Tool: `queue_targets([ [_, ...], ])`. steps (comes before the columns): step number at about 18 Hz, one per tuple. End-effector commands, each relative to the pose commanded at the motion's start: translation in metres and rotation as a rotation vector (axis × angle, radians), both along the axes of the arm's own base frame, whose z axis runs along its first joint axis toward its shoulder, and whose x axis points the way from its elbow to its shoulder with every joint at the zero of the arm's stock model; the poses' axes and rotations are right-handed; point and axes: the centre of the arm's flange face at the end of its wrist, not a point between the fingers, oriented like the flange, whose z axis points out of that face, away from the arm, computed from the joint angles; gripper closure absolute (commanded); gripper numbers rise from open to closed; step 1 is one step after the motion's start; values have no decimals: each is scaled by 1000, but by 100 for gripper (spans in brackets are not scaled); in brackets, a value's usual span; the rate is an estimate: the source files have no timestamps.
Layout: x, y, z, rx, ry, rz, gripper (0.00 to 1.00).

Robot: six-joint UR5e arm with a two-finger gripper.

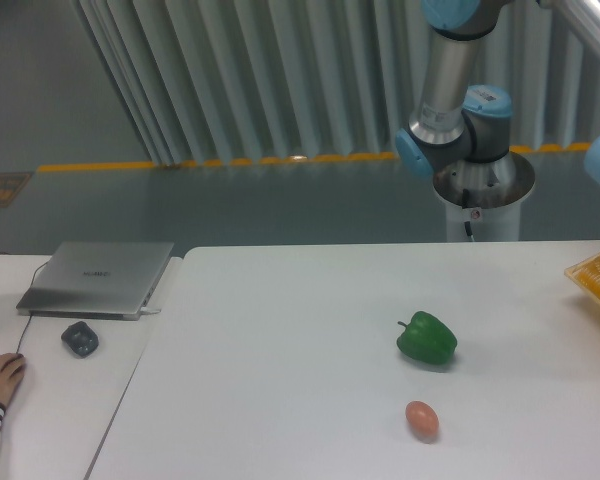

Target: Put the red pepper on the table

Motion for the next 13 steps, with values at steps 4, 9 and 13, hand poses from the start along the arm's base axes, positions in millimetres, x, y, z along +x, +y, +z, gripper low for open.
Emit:
queue_targets([
  [4, -5, -8, 6, 9, 7, 11, 30],
  [9, -16, -24, 15, 24, 7, 37, 30],
  [13, -20, -27, 23, 118, -15, 72, 30],
])
